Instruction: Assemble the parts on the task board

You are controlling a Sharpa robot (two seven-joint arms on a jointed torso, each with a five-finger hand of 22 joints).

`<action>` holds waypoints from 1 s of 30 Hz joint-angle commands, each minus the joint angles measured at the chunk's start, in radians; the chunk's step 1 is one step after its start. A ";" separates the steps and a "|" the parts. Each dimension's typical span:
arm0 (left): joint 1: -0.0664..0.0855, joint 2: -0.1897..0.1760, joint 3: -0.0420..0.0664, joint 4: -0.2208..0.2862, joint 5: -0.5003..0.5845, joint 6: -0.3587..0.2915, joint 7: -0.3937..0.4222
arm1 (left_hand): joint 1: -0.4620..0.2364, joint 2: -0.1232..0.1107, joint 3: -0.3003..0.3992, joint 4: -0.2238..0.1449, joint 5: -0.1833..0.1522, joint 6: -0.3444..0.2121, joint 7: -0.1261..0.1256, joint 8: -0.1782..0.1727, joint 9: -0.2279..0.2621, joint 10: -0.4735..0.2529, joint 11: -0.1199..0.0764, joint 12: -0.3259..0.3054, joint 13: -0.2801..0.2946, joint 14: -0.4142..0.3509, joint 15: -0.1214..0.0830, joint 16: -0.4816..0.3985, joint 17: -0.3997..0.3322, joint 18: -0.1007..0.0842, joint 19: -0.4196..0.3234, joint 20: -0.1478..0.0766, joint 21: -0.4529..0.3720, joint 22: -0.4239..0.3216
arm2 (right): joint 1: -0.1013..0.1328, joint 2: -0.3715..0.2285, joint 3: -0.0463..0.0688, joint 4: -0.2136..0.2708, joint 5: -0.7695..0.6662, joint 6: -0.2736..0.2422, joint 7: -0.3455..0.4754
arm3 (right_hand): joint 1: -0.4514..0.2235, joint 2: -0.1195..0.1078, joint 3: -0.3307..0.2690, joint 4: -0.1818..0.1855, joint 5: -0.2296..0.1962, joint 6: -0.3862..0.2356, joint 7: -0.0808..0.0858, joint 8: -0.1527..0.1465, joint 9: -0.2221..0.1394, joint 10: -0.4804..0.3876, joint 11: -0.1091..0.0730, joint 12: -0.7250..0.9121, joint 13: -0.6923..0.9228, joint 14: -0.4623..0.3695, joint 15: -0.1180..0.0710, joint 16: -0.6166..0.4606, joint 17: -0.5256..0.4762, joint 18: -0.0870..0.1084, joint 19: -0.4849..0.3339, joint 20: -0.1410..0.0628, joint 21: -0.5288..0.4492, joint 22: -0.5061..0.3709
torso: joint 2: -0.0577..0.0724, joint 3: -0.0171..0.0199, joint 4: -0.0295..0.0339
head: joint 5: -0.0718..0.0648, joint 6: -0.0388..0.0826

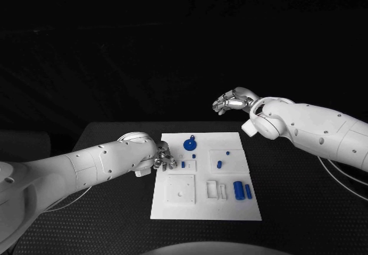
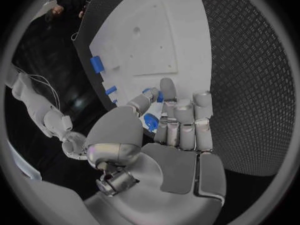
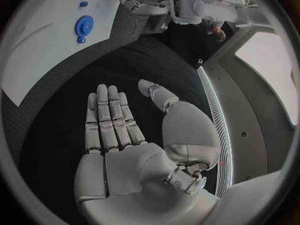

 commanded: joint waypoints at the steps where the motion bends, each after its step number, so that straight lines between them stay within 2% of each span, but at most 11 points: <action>1: 0.008 -0.005 0.001 0.003 0.022 0.046 -0.009 | -0.002 0.026 0.070 -0.061 -0.004 0.008 -0.002 0.003 0.007 0.010 -0.001 0.003 -0.002 0.021 -0.018 0.000 0.002 0.017 0.004 -0.077 0.006 0.014 | 0.000 -0.001 0.001 0.002 0.001 0.016 0.003 | 0.009 0.000 -0.004 -0.002 0.008 -0.005 -0.001 0.005 -0.001 0.007 0.003 0.003 -0.002 -0.004 0.004 0.005 -0.002 -0.010 0.008 -0.003 -0.007 0.022 | 0.000 0.0009 -0.0003 | 0.001 0.001; 10: 0.015 -0.010 0.003 -0.003 0.060 0.117 -0.011 | -0.021 0.039 0.075 -0.074 0.008 0.015 -0.002 0.003 0.013 0.014 0.000 0.003 -0.006 0.021 -0.017 0.000 0.004 0.014 -0.001 -0.077 0.008 0.016 | 0.000 -0.001 0.001 0.000 0.001 0.017 0.003 | 0.012 0.000 -0.002 -0.004 0.012 -0.006 -0.001 0.006 -0.002 0.007 0.003 0.003 -0.003 -0.004 0.004 0.005 -0.002 -0.010 0.008 -0.003 -0.008 0.022 | 0.001 0.0007 -0.0010 | 0.002 0.002; 15: 0.018 -0.008 0.020 -0.022 0.075 0.197 -0.008 | -0.048 0.063 0.076 -0.077 -0.011 0.015 -0.001 0.002 0.024 0.007 0.002 0.001 -0.010 0.014 -0.016 -0.007 0.003 0.012 -0.009 -0.076 0.008 0.017 | 0.000 0.000 0.001 -0.001 0.000 0.019 0.002 | 0.012 0.000 -0.002 -0.004 0.014 -0.006 -0.001 0.006 -0.003 0.007 0.003 0.003 -0.004 -0.004 0.004 0.006 -0.002 -0.010 0.008 -0.003 -0.009 0.022 | 0.001 0.0006 -0.0009 | 0.002 0.003; 18: 0.026 -0.002 0.020 -0.038 0.091 0.233 -0.009 | -0.068 0.083 0.077 -0.078 -0.057 0.008 0.001 0.003 0.039 -0.005 0.004 0.000 -0.011 0.006 -0.014 -0.011 0.002 0.009 -0.019 -0.075 0.006 0.017 | 0.000 0.001 0.001 -0.001 0.000 0.020 0.001 | 0.015 0.001 0.000 -0.005 0.020 -0.006 -0.001 0.006 -0.003 0.007 0.004 0.003 -0.005 -0.005 0.004 0.006 -0.003 -0.011 0.008 -0.003 -0.010 0.022 | 0.001 0.0011 -0.0008 | 0.003 0.002; 20: 0.028 0.001 0.020 -0.047 0.091 0.249 -0.004 | -0.099 0.112 0.071 -0.084 -0.069 0.001 0.001 0.011 0.066 -0.024 0.004 0.001 -0.011 -0.004 -0.011 -0.014 0.002 0.007 -0.030 -0.073 0.006 0.019 | 0.000 0.003 0.001 -0.001 0.000 0.021 0.001 | 0.015 0.001 0.000 -0.005 0.029 -0.007 -0.001 0.006 -0.004 0.007 0.004 0.003 -0.007 -0.005 0.004 0.006 -0.003 -0.011 0.009 -0.003 -0.011 0.023 | 0.001 0.0010 -0.0008 | 0.002 0.002; 22: 0.028 0.004 0.020 -0.055 0.097 0.242 -0.006 | -0.125 0.131 0.074 -0.087 -0.064 -0.006 0.001 0.024 0.100 -0.034 0.004 0.008 -0.009 -0.010 -0.013 -0.014 0.001 0.006 -0.035 -0.074 0.006 0.019 | 0.000 0.003 0.001 -0.001 0.000 0.021 0.001 | 0.016 0.001 0.001 -0.005 0.034 -0.007 -0.001 0.006 -0.005 0.008 0.004 0.004 -0.008 -0.005 0.004 0.006 -0.004 -0.011 0.010 -0.003 -0.012 0.023 | 0.001 0.0009 -0.0014 | 0.003 0.002; 23: 0.028 0.006 0.020 -0.059 0.098 0.244 -0.006 | -0.113 0.114 0.122 -0.082 -0.118 -0.007 -0.005 0.034 0.120 -0.041 0.003 0.009 -0.008 -0.015 -0.015 -0.015 0.001 0.010 -0.042 -0.077 0.001 0.016 | 0.000 0.003 0.001 -0.001 -0.001 0.021 0.001 | 0.016 0.002 0.001 -0.005 0.036 -0.007 -0.001 0.007 -0.005 0.008 0.004 0.004 -0.008 -0.005 0.004 0.006 -0.004 -0.011 0.010 -0.003 -0.012 0.023 | 0.001 0.0007 -0.0013 | 0.003 0.002; 24: 0.028 0.007 0.020 -0.060 0.100 0.244 -0.007 | -0.121 0.090 0.173 -0.042 -0.135 -0.009 -0.008 0.045 0.140 -0.041 0.004 0.013 -0.008 -0.015 -0.014 -0.016 0.000 0.006 -0.039 -0.075 0.000 0.014 | 0.000 0.003 0.001 -0.001 -0.001 0.021 0.001 | 0.017 0.002 0.001 -0.005 0.038 -0.007 -0.001 0.007 -0.005 0.008 0.004 0.004 -0.009 -0.005 0.004 0.006 -0.004 -0.011 0.010 -0.003 -0.013 0.023 | 0.001 0.0007 -0.0013 | 0.003 0.002; 25: 0.029 0.009 0.020 -0.064 0.108 0.245 -0.007 | -0.149 0.088 0.212 -0.024 -0.129 -0.017 -0.002 0.068 0.170 -0.046 -0.001 0.018 -0.007 -0.014 -0.017 -0.014 -0.001 0.004 -0.034 -0.075 0.005 0.016 | 0.000 0.003 0.001 -0.001 -0.001 0.021 0.001 | 0.018 0.003 0.002 -0.006 0.042 -0.007 -0.001 0.007 -0.005 0.008 0.004 0.004 -0.009 -0.005 0.004 0.007 -0.004 -0.011 0.010 -0.003 -0.013 0.023 | 0.001 0.0007 -0.0009 | 0.002 0.001; 27: 0.029 0.012 0.020 -0.068 0.119 0.247 -0.010 | -0.189 0.089 0.255 -0.021 -0.120 -0.032 -0.009 0.104 0.215 -0.048 -0.005 0.028 -0.007 -0.012 -0.017 -0.012 -0.003 0.004 -0.031 -0.079 0.010 0.019 | 0.000 0.003 0.001 -0.001 -0.001 0.021 0.001 | 0.020 0.004 0.002 -0.007 0.047 -0.007 -0.001 0.007 -0.006 0.008 0.004 0.004 -0.010 -0.005 0.004 0.007 -0.004 -0.011 0.010 -0.003 -0.014 0.023 | 0.001 0.0008 -0.0005 | 0.002 0.000; 30: 0.030 0.021 0.020 -0.077 0.127 0.243 -0.012 | -0.273 0.099 0.272 -0.012 -0.034 -0.030 -0.015 0.162 0.284 -0.053 -0.008 0.038 -0.009 -0.012 -0.023 -0.010 -0.005 0.000 -0.033 -0.080 0.015 0.018 | 0.000 0.004 0.001 -0.001 -0.001 0.021 0.000 | 0.022 0.004 0.003 -0.008 0.052 -0.007 0.000 0.008 -0.006 0.008 0.004 0.004 -0.011 -0.005 0.004 0.007 -0.005 -0.011 0.010 -0.003 -0.015 0.023 | 0.001 0.0008 0.0000 | 0.003 -0.001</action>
